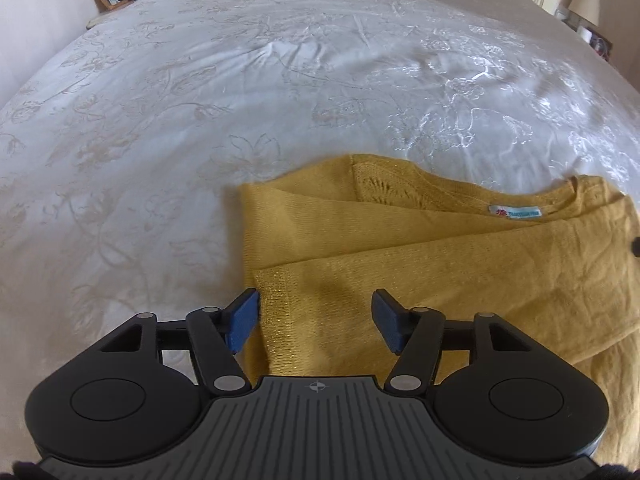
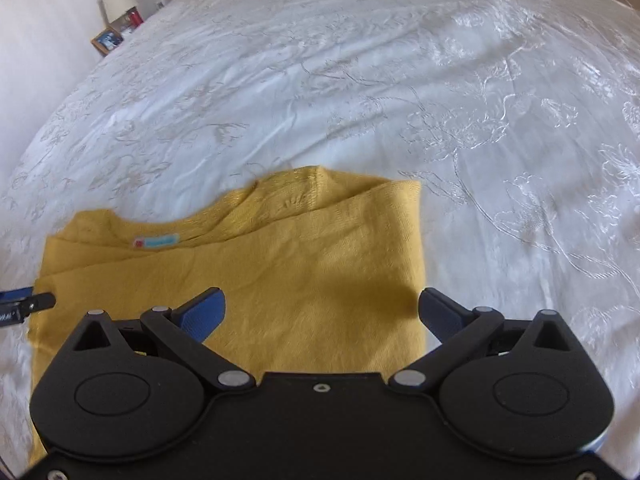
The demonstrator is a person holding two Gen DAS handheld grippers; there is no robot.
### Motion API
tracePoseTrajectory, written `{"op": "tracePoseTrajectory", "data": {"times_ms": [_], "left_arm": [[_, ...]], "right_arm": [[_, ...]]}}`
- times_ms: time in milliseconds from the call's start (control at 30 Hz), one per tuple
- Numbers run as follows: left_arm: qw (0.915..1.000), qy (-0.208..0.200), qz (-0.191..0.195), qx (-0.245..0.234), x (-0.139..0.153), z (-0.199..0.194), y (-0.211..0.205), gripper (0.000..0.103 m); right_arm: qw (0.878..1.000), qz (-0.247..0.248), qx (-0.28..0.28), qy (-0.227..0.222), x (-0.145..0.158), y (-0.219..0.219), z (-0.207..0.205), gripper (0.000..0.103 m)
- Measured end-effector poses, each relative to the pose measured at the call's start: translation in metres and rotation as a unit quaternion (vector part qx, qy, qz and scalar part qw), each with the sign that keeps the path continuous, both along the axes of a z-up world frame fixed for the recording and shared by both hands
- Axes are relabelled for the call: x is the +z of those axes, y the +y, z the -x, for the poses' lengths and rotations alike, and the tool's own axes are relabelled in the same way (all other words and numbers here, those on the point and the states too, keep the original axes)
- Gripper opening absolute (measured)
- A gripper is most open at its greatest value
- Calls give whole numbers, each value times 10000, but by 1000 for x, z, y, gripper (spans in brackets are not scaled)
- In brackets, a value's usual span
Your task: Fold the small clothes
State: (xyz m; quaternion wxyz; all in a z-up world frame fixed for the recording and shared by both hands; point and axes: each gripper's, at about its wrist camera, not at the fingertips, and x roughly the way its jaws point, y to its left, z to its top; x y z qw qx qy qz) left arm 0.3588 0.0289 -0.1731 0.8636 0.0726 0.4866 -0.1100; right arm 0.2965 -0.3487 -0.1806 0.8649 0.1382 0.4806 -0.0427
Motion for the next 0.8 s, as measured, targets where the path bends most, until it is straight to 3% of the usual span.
{"op": "tracePoseTrajectory", "data": {"times_ms": [133,233,333,467,567,667,733,800], "left_arm": [[10000,36,56,-20,-3,-1,-1,69],[9999,106,48,-36,-5,-1,1,69],[9999,87,119,15,-2,1,4,69],[9997,17,243,53,6,10,7,71],[9997,44,229,-20,5,20,7,80],[9994,326,110,-109,-9,26,7,89],[9988,479,-66,-27,-23,27,11,100],[9985,507,121,183,-32,26,22,103]], "right_arm": [[9960,451,-504,589,-25,-32,-13,103],[9940,541,-633,714,-31,-57,-10,102],[9924,704,-719,702,-21,-66,-4,102],[9962,203,-803,252,1,-65,20,102],[9987,29,-476,154,9,-47,37,102],[9985,111,-247,475,-3,-33,47,102],[9953,294,-462,800,-20,-36,53,102],[9927,239,-826,845,-31,-45,61,102]]}}
